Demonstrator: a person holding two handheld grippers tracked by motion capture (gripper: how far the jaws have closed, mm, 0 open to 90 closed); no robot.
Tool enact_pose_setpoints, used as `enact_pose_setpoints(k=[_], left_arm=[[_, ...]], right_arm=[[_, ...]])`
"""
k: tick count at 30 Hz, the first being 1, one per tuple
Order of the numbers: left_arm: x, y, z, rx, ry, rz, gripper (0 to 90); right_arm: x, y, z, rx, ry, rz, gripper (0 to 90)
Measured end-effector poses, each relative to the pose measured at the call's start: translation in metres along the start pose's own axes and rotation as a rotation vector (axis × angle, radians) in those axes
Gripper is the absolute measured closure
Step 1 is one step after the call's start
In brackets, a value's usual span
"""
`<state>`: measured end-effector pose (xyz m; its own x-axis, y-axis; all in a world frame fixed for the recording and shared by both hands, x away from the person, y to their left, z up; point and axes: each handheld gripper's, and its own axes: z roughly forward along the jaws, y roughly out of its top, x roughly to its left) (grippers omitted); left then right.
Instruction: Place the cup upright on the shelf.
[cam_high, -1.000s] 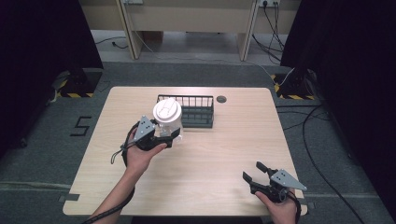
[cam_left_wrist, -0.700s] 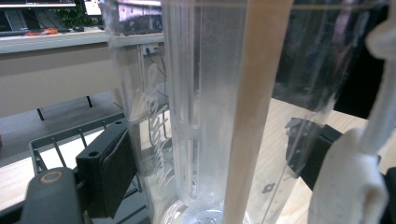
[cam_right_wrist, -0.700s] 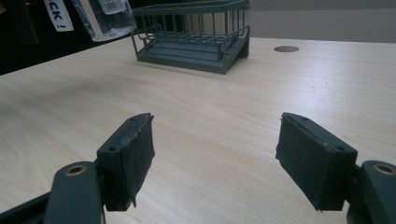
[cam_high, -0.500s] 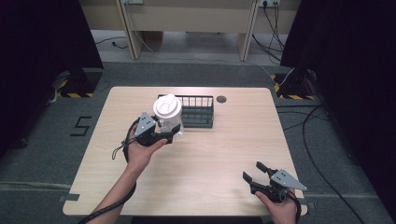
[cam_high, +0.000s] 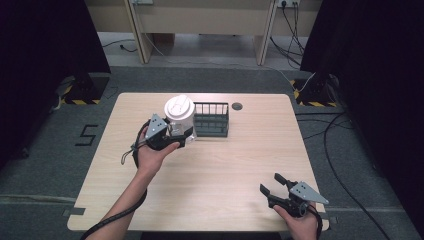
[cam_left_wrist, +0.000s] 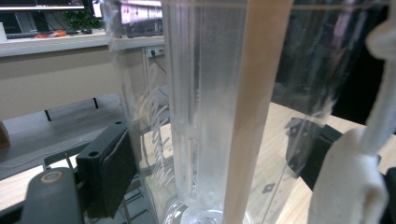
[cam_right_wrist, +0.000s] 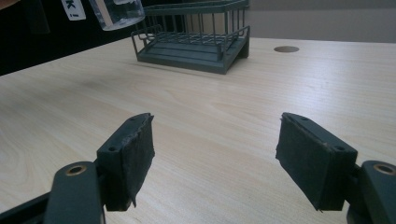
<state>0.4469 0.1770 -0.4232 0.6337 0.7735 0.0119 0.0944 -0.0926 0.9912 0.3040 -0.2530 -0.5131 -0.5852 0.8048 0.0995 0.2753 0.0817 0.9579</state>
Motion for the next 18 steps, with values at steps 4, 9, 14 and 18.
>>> enact_pose_setpoints(k=[4, 9, 14, 18], left_arm=[[0.002, 0.004, 0.003, -0.003, 0.004, 0.001, 17.3], [0.006, 0.008, 0.006, -0.010, 0.011, -0.006, 17.3], [0.008, 0.011, 0.009, -0.011, 0.018, -0.004, 17.3], [0.010, 0.013, 0.012, -0.014, 0.027, 0.000, 17.3]], right_arm=[[0.000, 0.000, 0.000, -0.003, -0.001, -0.001, 27.7], [0.000, 0.000, 0.000, -0.002, 0.000, -0.001, 27.8], [0.000, 0.000, 0.000, -0.004, 0.000, -0.002, 27.7], [0.000, 0.000, 0.000, -0.005, 0.000, -0.003, 27.7]])
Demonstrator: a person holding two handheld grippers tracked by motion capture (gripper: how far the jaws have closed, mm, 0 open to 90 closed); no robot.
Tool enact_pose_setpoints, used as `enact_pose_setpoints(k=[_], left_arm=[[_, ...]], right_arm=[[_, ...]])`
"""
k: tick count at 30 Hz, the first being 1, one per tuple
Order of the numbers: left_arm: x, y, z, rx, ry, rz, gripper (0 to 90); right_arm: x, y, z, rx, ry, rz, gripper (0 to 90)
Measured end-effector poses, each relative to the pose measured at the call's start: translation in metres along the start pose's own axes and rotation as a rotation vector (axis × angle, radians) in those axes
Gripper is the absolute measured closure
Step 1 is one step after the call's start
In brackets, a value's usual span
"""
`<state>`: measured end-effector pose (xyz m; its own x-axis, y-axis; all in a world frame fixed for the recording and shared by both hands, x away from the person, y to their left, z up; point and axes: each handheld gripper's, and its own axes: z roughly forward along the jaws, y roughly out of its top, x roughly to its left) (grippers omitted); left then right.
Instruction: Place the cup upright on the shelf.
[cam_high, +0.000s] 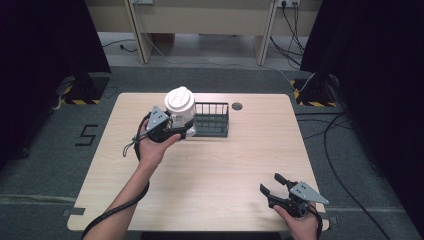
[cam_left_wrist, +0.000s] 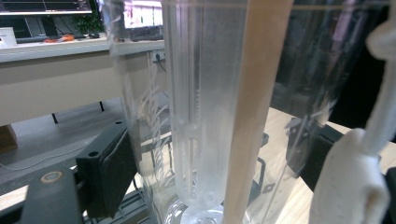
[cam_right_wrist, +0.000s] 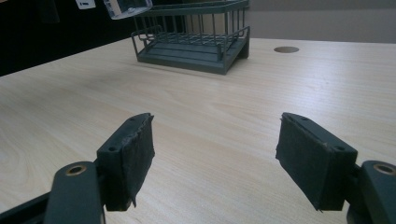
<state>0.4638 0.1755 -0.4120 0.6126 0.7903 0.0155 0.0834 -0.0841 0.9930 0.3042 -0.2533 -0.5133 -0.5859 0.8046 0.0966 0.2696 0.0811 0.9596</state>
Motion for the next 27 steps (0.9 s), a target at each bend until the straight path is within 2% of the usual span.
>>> enact_pose_setpoints(k=[4, 27], left_arm=[[0.002, 0.000, 0.003, 0.005, -0.003, -0.014, 17.3], [0.010, 0.011, 0.017, 0.003, 0.008, -0.009, 17.3]], right_arm=[[0.000, 0.000, 0.000, 0.000, 0.000, 0.000, 27.7], [0.000, 0.000, 0.000, 0.001, 0.000, 0.000, 27.8]])
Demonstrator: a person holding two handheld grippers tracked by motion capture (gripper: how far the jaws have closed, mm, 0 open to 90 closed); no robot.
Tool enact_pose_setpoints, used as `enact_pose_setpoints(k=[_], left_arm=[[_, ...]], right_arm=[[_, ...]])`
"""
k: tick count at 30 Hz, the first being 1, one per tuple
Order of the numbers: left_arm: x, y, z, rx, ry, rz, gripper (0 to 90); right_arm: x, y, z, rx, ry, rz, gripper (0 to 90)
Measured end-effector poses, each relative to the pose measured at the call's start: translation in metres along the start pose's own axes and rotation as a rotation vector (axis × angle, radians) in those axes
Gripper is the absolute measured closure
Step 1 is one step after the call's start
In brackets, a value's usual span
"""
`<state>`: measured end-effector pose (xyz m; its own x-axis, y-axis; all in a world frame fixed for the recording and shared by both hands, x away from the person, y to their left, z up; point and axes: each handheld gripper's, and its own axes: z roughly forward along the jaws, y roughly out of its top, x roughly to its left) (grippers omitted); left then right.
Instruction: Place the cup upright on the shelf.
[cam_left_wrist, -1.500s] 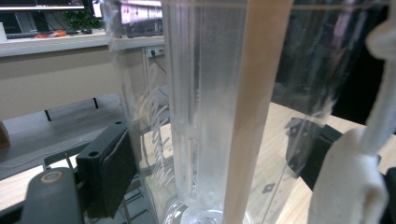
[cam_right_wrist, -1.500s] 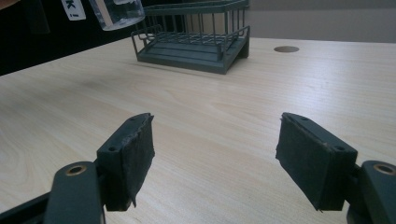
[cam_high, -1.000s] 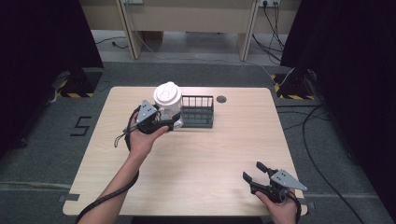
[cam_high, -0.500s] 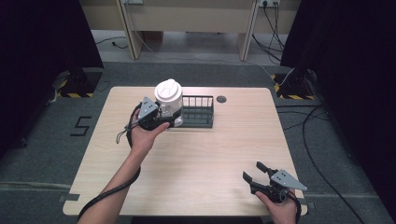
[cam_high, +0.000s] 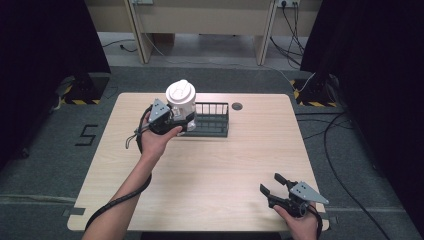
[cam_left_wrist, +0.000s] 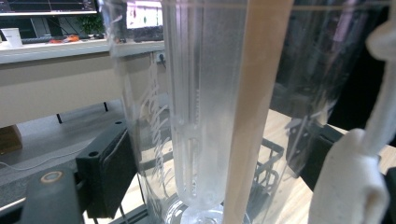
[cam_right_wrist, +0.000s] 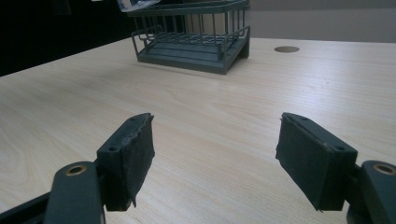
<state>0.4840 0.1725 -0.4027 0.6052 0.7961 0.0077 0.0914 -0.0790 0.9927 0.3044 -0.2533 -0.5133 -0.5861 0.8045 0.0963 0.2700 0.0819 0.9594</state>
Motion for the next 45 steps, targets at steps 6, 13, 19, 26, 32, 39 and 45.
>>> enact_pose_setpoints(k=[6, 13, 19, 26, 32, 39, 45], left_arm=[[0.000, 0.005, 0.005, -0.005, -0.002, 0.001, 17.3], [-0.001, 0.006, 0.011, -0.003, -0.004, 0.002, 17.3], [0.000, 0.007, 0.015, 0.000, -0.006, 0.000, 17.3], [0.002, 0.011, 0.020, -0.004, -0.003, -0.005, 17.2], [0.001, 0.014, 0.026, -0.003, -0.008, -0.005, 17.2], [0.003, 0.015, 0.030, -0.002, 0.000, -0.009, 17.2], [0.005, 0.019, 0.033, -0.004, 0.005, -0.006, 17.2]], right_arm=[[0.000, 0.000, 0.000, -0.002, 0.002, 0.002, 27.8], [0.000, 0.000, 0.000, -0.005, 0.004, 0.004, 27.8], [0.000, 0.000, 0.000, -0.006, 0.005, 0.005, 27.8], [-0.001, 0.000, 0.000, -0.005, 0.004, 0.005, 27.8], [-0.001, 0.000, 0.000, -0.005, 0.002, 0.006, 27.7], [-0.001, 0.000, 0.000, -0.007, 0.003, 0.012, 27.8], [-0.001, 0.000, 0.000, -0.006, 0.004, 0.013, 27.7]])
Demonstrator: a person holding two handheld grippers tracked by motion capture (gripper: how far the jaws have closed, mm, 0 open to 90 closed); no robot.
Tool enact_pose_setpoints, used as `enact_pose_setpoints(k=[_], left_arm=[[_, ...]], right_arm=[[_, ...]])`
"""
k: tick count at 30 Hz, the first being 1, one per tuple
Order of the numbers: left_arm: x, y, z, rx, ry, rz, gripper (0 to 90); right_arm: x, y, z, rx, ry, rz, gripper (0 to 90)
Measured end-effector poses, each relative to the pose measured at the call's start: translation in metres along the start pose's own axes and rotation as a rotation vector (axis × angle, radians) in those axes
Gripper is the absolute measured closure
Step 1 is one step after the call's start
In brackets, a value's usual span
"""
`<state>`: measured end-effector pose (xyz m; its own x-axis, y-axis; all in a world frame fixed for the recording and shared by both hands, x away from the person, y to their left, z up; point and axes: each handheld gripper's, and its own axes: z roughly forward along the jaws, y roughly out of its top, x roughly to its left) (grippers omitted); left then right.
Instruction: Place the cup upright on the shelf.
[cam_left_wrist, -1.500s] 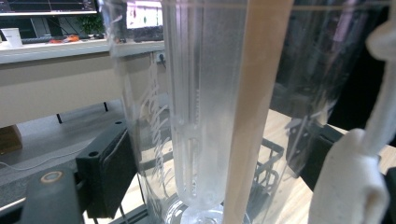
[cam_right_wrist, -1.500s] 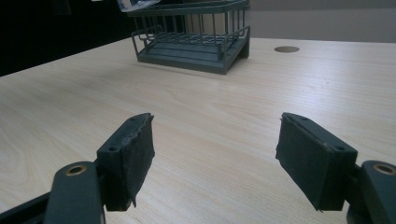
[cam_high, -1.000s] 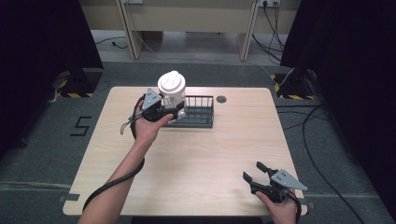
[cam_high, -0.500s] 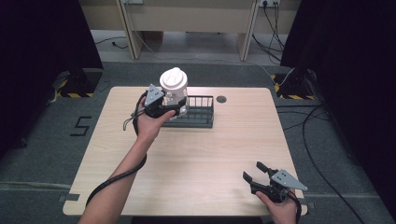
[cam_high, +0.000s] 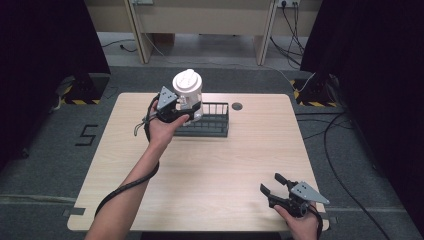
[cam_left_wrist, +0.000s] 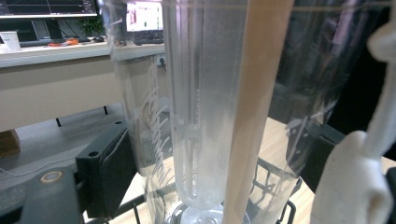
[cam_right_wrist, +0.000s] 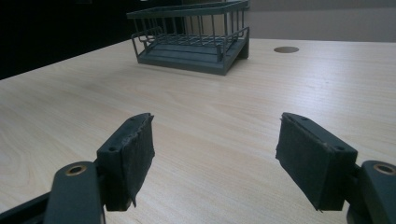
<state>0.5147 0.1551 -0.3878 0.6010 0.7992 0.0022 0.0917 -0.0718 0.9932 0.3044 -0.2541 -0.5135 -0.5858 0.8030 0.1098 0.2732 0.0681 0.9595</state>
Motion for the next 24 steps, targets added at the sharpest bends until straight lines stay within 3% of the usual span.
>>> enact_pose_setpoints(k=[24], left_arm=[[0.003, -0.002, 0.026, 0.032, 0.013, -0.015, 17.2]], right_arm=[[-0.001, 0.000, 0.000, -0.001, 0.005, 0.002, 27.7]])
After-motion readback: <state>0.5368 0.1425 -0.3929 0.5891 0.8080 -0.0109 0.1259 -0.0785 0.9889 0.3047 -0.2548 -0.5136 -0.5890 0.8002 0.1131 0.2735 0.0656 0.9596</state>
